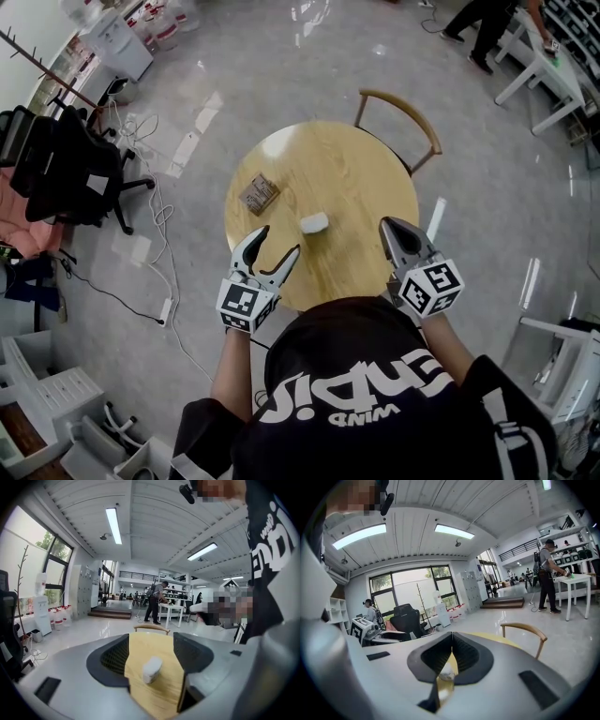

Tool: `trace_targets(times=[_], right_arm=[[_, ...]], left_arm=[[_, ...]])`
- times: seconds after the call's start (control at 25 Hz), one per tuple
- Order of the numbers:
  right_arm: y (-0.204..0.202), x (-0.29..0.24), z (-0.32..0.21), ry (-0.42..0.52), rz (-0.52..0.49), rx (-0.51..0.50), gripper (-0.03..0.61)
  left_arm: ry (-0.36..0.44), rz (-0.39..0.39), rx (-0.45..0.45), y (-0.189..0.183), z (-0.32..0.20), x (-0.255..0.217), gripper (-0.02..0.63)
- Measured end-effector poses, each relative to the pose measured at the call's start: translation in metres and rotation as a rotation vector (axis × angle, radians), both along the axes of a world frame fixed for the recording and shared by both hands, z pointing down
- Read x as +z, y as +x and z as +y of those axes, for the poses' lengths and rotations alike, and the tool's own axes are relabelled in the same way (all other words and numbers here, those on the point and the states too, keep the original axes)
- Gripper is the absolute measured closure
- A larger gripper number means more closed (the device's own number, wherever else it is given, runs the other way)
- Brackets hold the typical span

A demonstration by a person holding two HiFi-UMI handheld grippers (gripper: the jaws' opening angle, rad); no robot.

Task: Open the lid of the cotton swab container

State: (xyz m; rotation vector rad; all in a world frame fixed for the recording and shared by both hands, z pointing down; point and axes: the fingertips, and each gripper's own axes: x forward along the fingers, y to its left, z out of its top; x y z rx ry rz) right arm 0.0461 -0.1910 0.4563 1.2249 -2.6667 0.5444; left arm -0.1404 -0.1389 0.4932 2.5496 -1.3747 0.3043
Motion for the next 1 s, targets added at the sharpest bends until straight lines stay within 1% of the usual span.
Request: trace_targets(times=[0.2,0.32,0.6,0.84,1.0], right_arm=[[0.004,0.001,-0.002,-0.003,0.008,0.009,0.577],[0.010,0.002,-0.003,-0.005,0.011,0.022,0.577],[0.017,0.004,-0.002,-0.008,0.025,0.040,0.577],[0.025,0.006,-0.004,-0.012,0.037,0.061,0.577],[0.031,0.005,-0.005,-0.012,0.045,0.077,0.577]], left_arm=[[-0.025,0.024,0.025,0.001,-0.009,0.021,0.330],[-0.057,0.026,0.041,0.004,-0.012,0.036,0.330],[-0.073,-0.052,0.100,0.011,-0.023,0.079,0.330],[-0.113,-0.075,0.173,0.028,-0.031,0.112,0.330],[-0.127,-0.119,0.208,0.038,-0.040,0.132,0.330]])
